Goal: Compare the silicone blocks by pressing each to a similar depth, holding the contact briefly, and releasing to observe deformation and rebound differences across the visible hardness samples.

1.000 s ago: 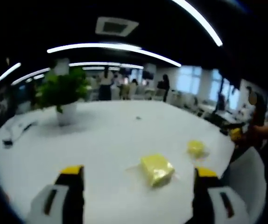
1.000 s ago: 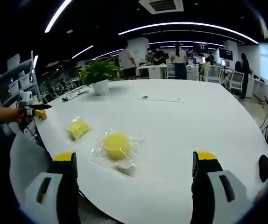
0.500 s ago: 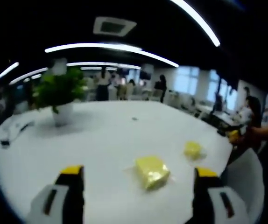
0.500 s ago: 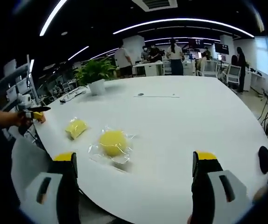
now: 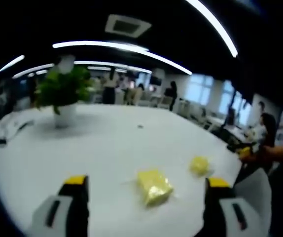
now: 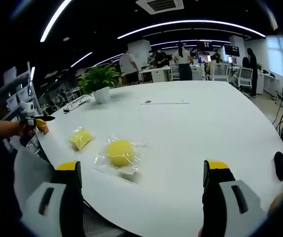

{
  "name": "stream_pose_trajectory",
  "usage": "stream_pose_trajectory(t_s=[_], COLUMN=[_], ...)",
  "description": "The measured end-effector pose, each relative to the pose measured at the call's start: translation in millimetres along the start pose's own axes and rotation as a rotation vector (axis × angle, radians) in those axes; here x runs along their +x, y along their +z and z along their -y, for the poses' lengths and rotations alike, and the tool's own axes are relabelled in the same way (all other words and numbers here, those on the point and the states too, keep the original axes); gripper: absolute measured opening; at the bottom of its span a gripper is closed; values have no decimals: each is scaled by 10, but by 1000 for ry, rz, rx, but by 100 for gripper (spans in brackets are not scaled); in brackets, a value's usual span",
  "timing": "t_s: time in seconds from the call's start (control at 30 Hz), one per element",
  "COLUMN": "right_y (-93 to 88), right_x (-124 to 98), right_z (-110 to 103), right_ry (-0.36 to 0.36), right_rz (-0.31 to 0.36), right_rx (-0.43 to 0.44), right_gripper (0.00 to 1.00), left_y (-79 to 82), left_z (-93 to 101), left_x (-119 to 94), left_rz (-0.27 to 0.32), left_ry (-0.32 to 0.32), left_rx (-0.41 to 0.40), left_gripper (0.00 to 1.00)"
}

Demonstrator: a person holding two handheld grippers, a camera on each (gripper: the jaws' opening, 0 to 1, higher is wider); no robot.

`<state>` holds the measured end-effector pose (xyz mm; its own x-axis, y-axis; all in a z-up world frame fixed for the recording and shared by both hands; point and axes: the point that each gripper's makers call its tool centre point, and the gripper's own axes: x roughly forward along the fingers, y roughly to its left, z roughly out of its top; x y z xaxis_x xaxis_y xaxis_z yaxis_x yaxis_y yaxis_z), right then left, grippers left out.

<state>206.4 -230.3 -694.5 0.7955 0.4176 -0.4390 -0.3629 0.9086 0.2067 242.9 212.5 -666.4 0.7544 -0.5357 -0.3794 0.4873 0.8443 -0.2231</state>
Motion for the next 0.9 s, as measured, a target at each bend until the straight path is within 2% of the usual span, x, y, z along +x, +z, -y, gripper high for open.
stream_pose_trajectory(t_s=[0.1, 0.33, 0.53, 0.73, 0.9], right_y=[3, -10, -25, -27, -39], right_x=[3, -3, -6, -16, -34], right_z=[2, 18, 5, 12, 28], right_ry=[1, 5, 7, 9, 5], right_rz=[3, 7, 6, 11, 14], right_rx=[4, 19, 21, 25, 28], right_gripper=[96, 96, 96, 96, 96], left_y=[36, 174, 325, 336, 413], left_z=[58, 210, 354, 465, 556], left_x=[56, 201, 329, 503, 631], left_rz=[-1, -10, -7, -41, -50], left_ry=[-9, -29, -60, -79, -99], left_rx=[-34, -43, -87, -87, -100], left_gripper=[100, 100, 100, 100, 100])
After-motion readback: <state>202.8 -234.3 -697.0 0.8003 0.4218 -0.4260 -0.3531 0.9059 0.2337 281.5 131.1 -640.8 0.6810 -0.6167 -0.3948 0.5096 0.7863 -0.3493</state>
